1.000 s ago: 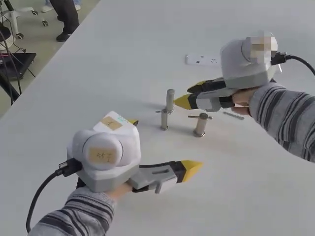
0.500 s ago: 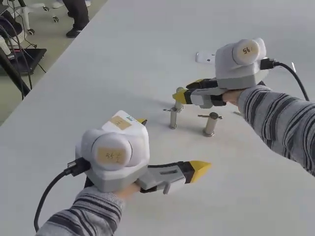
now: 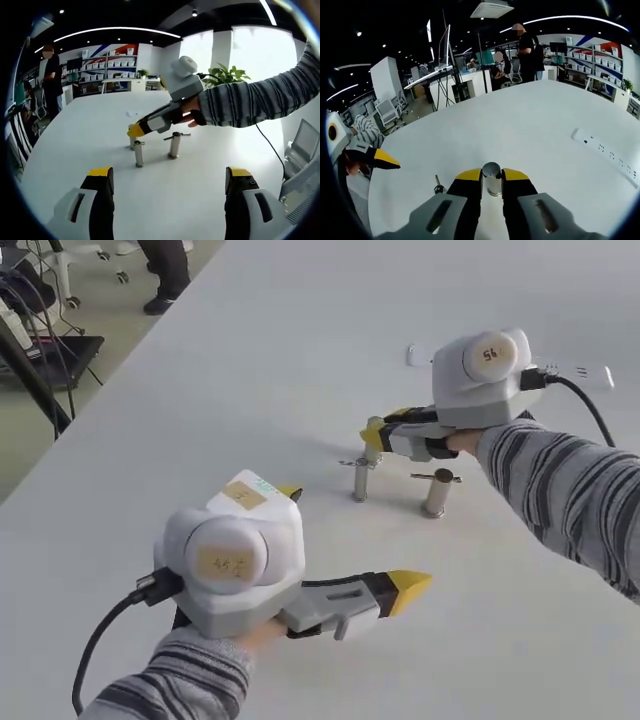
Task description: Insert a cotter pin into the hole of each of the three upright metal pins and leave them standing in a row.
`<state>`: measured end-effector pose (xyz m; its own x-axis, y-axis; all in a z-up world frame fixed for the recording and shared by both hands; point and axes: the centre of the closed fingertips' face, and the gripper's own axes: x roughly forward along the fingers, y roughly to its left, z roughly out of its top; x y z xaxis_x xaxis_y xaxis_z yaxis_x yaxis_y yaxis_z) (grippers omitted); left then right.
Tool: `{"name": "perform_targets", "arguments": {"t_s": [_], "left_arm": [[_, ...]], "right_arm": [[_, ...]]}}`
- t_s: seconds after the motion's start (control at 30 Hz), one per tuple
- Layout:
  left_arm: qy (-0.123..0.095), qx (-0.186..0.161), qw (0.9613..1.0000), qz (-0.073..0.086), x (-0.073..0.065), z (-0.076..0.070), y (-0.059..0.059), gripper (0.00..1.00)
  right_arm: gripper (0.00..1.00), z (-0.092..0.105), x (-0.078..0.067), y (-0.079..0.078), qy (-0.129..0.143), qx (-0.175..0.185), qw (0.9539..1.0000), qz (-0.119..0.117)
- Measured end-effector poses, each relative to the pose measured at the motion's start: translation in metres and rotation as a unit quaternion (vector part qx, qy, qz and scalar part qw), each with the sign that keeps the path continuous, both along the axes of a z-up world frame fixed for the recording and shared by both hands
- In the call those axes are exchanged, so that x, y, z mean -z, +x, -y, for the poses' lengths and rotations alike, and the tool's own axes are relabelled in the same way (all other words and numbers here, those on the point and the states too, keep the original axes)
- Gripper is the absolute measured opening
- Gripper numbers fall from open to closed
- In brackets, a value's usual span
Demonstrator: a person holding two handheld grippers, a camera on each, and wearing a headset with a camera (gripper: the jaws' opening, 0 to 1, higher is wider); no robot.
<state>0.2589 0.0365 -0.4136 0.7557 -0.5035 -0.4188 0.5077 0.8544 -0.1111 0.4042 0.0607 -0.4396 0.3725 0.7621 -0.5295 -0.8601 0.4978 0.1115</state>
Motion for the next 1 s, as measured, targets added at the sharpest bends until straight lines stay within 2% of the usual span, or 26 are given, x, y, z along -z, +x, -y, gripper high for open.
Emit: {"name": "perform_targets", "arguments": {"t_s": [0.1, 0.2, 0.5, 1.0], "left_arm": [[-0.001, -0.001, 1.0000, 0.000, 0.000, -0.001, 0.000, 0.91], [-0.001, -0.001, 1.0000, 0.001, -0.002, -0.001, 0.000, 0.91], [0.000, 0.001, 1.0000, -0.001, -0.001, 0.000, -0.002, 0.91], [0.003, 0.012, 0.9999, 0.005, -0.008, 0.005, -0.007, 0.91]], "right_arm": [[0.10, 0.001, -0.001, 0.000, -0.002, -0.001, 1.0000, -0.002], [0.09, 0.002, -0.002, 0.000, -0.010, -0.011, 0.9998, 0.014], [0.08, 0.009, -0.003, 0.003, -0.040, -0.014, 0.9986, 0.030], [0.08, 0.062, -0.010, 0.011, -0.068, 0.027, 0.9966, 0.039]]}}
